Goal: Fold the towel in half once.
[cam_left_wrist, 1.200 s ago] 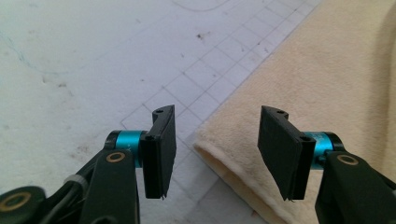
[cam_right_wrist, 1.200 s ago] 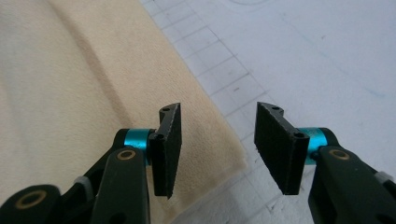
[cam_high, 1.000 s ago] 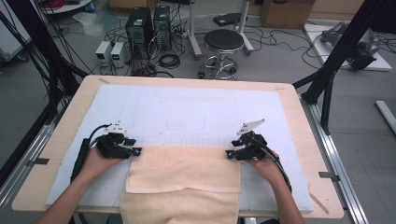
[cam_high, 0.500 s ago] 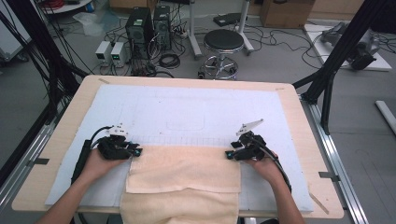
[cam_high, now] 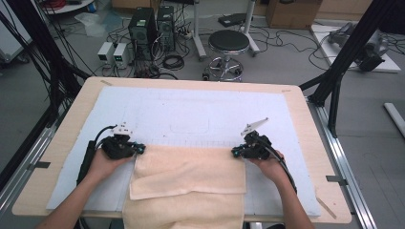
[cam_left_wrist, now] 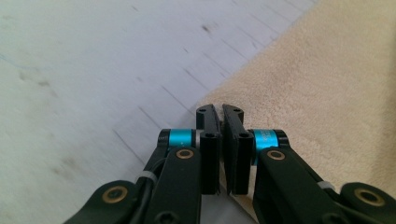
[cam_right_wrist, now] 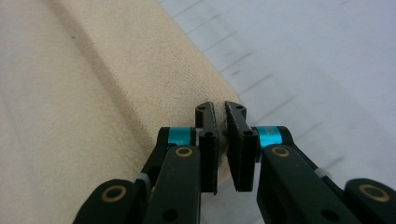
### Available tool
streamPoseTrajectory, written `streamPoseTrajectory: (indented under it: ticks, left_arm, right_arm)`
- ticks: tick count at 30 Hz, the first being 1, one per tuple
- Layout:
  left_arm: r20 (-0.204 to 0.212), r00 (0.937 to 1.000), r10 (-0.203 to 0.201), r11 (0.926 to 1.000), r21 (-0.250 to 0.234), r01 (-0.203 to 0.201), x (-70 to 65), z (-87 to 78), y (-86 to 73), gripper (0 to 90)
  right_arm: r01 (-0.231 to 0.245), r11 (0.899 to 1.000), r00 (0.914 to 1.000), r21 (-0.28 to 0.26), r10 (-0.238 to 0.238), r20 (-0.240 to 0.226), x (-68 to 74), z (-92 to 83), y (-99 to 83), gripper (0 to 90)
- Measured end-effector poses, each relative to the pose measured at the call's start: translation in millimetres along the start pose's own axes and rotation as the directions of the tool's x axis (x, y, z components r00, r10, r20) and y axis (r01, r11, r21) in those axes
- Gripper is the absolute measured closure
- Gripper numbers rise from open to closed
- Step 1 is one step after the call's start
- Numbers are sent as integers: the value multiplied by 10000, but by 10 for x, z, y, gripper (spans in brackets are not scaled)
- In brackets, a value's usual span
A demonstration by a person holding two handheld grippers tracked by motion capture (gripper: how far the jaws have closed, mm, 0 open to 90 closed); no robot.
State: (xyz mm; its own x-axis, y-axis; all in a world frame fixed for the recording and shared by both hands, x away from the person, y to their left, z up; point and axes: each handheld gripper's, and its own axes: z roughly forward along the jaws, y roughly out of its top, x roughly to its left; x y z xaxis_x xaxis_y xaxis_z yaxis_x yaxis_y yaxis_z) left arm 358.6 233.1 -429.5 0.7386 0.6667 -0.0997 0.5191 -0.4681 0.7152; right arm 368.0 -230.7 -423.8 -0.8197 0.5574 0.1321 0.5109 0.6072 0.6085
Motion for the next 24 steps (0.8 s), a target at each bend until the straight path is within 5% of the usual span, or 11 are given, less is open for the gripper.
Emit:
streamPoseTrajectory:
  ticks: [5,10,14,17,19,20,24]
  left_arm:
    - [-1052,9937,-398,9992,-142,385,270,151,379,863]
    - [-1993,9767,-799,9960,-548,702,467,232,734,863]
    - [-2544,9651,-624,9972,-557,498,549,297,960,860]
    - [-2575,9654,-402,9992,-121,384,579,398,935,722]
    - [-2155,9756,-417,9984,282,489,627,416,861,656]
    - [-2138,9759,-432,9982,319,512,640,409,840,647]
    - [-1907,9785,-782,9969,-274,743,657,288,728,600]
  right_arm:
    - [-36,9997,9944,-231,60,1053,-266,-19,319,848]
    - [-471,9960,9820,-764,602,1789,-592,-57,658,854]
    - [-509,9943,9711,-933,711,2280,-770,-60,828,840]
    - [-837,9903,9687,-1108,1069,2241,-850,7,781,731]
    - [-970,9917,9678,-849,1139,2243,-861,40,742,650]
    - [-1001,9915,9706,-833,1158,2112,-863,37,722,637]
    - [-809,9896,9777,-1188,1020,1838,-776,-16,656,605]
